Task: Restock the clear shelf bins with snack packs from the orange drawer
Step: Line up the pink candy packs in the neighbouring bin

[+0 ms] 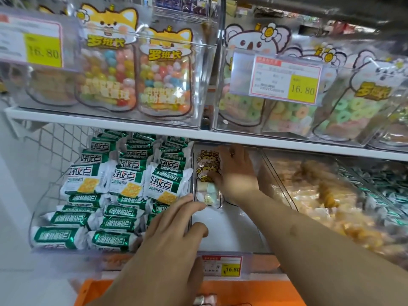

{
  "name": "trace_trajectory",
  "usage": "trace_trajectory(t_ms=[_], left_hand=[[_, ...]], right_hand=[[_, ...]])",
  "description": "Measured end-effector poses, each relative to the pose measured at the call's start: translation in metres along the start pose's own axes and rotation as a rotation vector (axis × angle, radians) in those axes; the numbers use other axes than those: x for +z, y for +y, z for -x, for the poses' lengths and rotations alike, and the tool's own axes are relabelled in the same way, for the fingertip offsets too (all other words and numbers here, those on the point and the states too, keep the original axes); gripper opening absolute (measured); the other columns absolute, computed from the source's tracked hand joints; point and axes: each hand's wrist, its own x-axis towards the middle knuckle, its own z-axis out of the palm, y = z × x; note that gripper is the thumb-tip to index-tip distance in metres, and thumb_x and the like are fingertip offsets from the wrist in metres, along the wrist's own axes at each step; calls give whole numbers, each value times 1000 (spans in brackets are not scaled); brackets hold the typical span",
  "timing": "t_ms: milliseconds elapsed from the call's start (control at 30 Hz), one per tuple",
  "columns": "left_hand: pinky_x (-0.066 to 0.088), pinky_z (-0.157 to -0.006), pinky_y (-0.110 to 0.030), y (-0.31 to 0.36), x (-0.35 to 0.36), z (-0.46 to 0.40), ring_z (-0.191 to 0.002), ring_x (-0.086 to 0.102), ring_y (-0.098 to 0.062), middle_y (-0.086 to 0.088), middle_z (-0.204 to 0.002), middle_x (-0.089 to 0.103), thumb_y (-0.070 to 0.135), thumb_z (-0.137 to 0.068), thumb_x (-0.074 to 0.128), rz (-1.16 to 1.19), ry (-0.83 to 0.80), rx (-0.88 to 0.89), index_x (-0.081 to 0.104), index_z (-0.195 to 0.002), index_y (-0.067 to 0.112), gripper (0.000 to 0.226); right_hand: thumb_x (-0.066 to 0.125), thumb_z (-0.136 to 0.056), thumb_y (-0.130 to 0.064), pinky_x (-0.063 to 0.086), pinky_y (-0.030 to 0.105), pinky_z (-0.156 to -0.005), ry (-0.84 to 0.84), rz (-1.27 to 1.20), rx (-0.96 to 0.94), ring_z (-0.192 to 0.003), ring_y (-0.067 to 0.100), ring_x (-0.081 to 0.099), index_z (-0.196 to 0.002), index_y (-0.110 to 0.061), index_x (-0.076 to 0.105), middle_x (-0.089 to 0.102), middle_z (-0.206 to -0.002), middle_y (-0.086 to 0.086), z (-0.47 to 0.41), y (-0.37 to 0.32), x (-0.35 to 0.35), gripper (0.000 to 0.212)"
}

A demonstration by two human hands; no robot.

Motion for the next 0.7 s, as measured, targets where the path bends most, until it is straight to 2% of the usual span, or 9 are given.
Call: trace_trajectory(t_ms=[67, 133, 233, 300, 400, 467, 533, 600, 700], left_hand=[[51, -102, -45, 0, 1, 0, -152, 33, -21, 6, -149, 48, 38, -63, 83, 2, 0, 0, 61, -100, 38, 43], [51, -102, -45, 0, 1, 0, -153, 33, -21, 6, -149, 48, 38, -63, 83, 2, 1, 0, 60, -101, 38, 44], [50, -104, -46, 1, 0, 1, -154, 30, -20, 7, -149, 46, 39, -65, 83, 2, 0, 0, 59, -101, 38, 43], [48, -105, -45, 2, -1, 1, -154, 28, -19, 8, -151, 45, 40, -67, 82, 4, 2, -3, 58, -101, 39, 42], [46, -108, -45, 4, -3, 1, -156, 26, -19, 9, -152, 42, 40, -71, 80, 5, 7, -6, 56, -101, 39, 39], [43, -112, -46, 4, -3, 2, -157, 22, -18, 9, -153, 39, 38, -74, 75, 7, 16, 1, 54, -102, 39, 35], [39, -114, -46, 5, -3, 2, -157, 19, -17, 10, -154, 38, 36, -76, 73, 11, 23, 4, 53, -102, 38, 33], [40, -113, -45, 5, -3, 1, -157, 20, -18, 9, -153, 39, 36, -74, 74, 9, 20, 3, 52, -101, 38, 35], [43, -110, -45, 5, -4, 1, -157, 21, -19, 9, -153, 40, 39, -74, 74, -1, 5, -1, 51, -101, 39, 35]], right_hand=[[76, -81, -66, 53, 47, -84, 64, 118, 22, -115, 40, 54, -145, -3, 42, 50, -131, 20, 5, -1, 3, 96], [70, -83, -72, 50, 40, -63, 37, 146, 77, -98, 36, 65, -142, -1, 39, 56, -122, 16, 8, -6, -1, 98], [64, -92, -68, 49, 36, -63, -145, 20, 196, -86, 33, 66, -125, -11, 44, 63, -98, 7, 7, -6, -1, 69], [66, -95, -58, 47, 34, -64, -147, -120, 197, -84, 32, 64, -103, -14, 53, 63, -87, 7, 10, -4, 1, 47], [73, -93, -37, 43, 30, -63, -202, -298, 180, -82, 27, 62, -99, -13, 60, 65, -88, 6, 18, -3, 0, 28], [83, -83, -32, 49, 33, -66, -303, -371, 127, -84, 24, 63, -109, -17, 59, 65, -92, 3, 25, -2, -4, 39], [88, -75, -29, 53, 38, -70, -371, -272, -5, -87, 27, 63, -120, -20, 53, 62, -100, 2, 31, 1, -4, 58], [89, -74, -36, 52, 39, -73, -378, -83, -70, -96, 28, 63, -133, -25, 43, 54, -117, 2, 37, 3, -2, 76], [87, -75, -52, 54, 44, -77, -313, 73, -3, -107, 34, 65, -150, -25, 24, 47, -133, 6, 39, 1, -2, 102]])
